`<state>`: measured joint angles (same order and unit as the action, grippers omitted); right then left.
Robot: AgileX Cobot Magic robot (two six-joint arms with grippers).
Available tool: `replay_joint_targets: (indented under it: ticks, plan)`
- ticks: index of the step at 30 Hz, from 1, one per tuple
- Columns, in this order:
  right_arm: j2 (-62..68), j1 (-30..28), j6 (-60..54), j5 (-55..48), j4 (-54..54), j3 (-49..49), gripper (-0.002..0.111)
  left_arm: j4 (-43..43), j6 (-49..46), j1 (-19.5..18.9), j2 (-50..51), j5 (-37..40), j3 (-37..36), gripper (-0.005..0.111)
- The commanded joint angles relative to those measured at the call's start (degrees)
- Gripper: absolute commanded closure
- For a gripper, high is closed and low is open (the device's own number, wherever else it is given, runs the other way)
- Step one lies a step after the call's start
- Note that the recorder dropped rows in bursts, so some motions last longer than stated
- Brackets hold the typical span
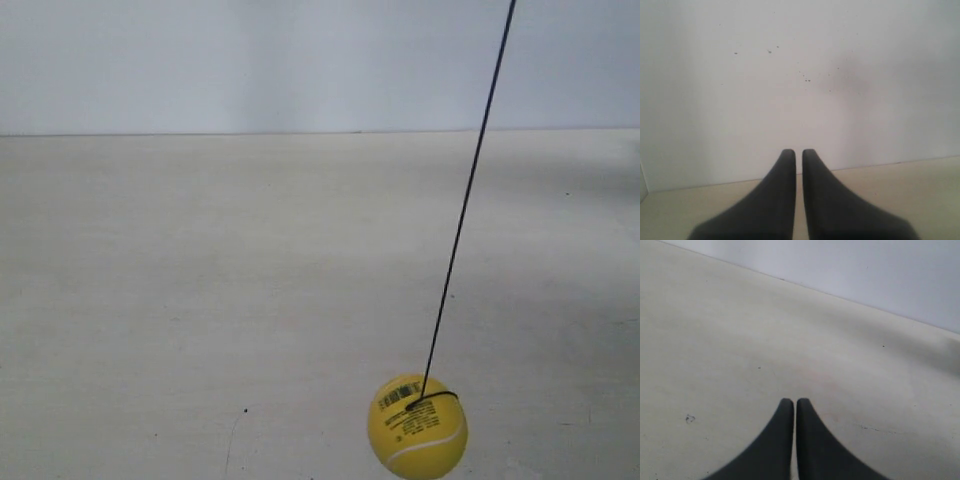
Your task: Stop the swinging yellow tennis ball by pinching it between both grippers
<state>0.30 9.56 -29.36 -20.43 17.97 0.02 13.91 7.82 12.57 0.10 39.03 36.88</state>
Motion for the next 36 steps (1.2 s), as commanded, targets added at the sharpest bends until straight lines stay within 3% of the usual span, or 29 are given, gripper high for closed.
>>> replay_joint_targets:
  ticks: [1, 5, 8, 10, 15, 22, 27, 36]
  plan:
    - [-0.3, -0.35, 0.35, 0.11, -0.4, -0.02, 0.108, -0.2, 0.18, -0.03, -0.1, -0.14, -0.3, 0.102]
    - [-0.3, -0.35, 0.35, 0.11, -0.4, -0.02, 0.108, 2.59, -1.09, -0.03, -0.1, -2.02, -2.49, 0.102]
    - [-0.3, -0.35, 0.35, 0.11, -0.4, -0.02, 0.108, 5.39, -7.14, -0.03, -0.1, -6.58, -6.54, 0.102]
    - [-0.3, -0.35, 0.35, 0.11, -0.4, -0.02, 0.108, 4.57, -12.07, -0.03, -0.1, -12.57, -11.8, 0.102]
    - [-0.3, -0.35, 0.35, 0.11, -0.4, -0.02, 0.108, -0.31, -12.66, -0.03, -0.1, -25.2, -25.91, 0.102]
    - [-0.3, -0.35, 0.35, 0.11, -0.4, -0.02, 0.108, -6.0, -8.88, -0.03, -0.1, -25.92, -35.33, 0.102]
    - [-0.3, -0.35, 0.35, 0.11, -0.4, -0.02, 0.108, -7.48, -7.82, -0.35, -0.1, -25.82, -36.88, 0.102]
    - [-0.3, -0.35, 0.35, 0.11, -0.4, -0.02, 0.108, -12.83, -8.26, -8.95, -0.1, -22.1, -36.88, 0.102]
